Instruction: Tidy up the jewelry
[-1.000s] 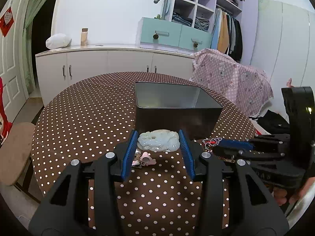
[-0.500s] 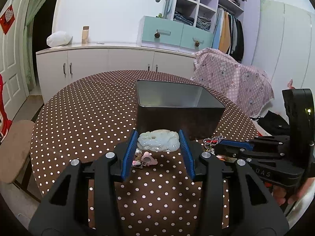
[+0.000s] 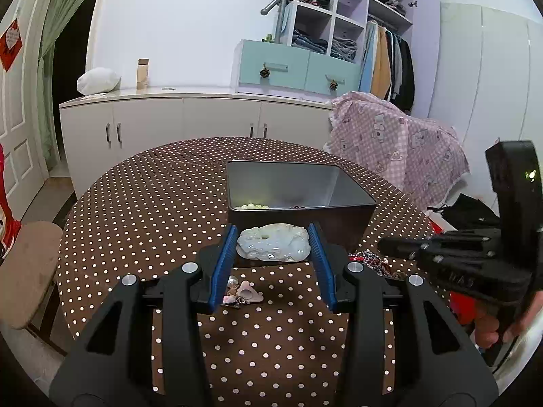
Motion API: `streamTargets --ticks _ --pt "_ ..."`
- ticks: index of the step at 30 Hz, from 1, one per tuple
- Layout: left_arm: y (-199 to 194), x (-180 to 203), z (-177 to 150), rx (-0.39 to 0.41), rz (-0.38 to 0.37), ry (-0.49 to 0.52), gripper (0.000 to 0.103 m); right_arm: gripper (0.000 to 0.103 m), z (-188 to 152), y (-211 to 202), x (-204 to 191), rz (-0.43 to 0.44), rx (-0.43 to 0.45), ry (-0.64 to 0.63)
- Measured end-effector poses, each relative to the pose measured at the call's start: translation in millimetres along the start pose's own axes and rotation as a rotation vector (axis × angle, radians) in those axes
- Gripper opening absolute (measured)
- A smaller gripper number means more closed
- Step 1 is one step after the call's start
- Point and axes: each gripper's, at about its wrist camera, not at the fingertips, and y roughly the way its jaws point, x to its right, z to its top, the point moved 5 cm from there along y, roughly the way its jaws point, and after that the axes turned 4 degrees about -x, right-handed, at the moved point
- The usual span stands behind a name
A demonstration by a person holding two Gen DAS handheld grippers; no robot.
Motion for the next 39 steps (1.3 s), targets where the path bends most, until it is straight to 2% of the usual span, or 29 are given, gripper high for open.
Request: streamTargets --ticks 8,14,21,28,31,39 --pt "3 0 -4 -0.015 -0.004 0.001 0.043 0.005 -12 17 -12 -0.061 -0.051 -0.081" --pt "1 -3 -5 -0.013 -0.003 -0.008 0.043 0.020 -14 18 -15 -0.088 -0.065 -0.120" --pt "3 -6 -7 -0.024 0.000 -0.014 0.043 0.019 -15 24 -17 -0.073 -0.086 -0.164" --pt "1 -9 -7 -0.019 0.000 -0.021 0.043 0.018 -11 27 -12 -0.125 -0.084 -0.178" --pt "2 -8 -7 -0.020 -0.002 -0.022 0.043 0.013 -10 26 -8 -0.121 -0.076 -0.154" --pt "0 -4 -5 -0.014 -0.008 -0.008 0.043 0.013 -9 20 -2 -0.070 -0.066 -0.083"
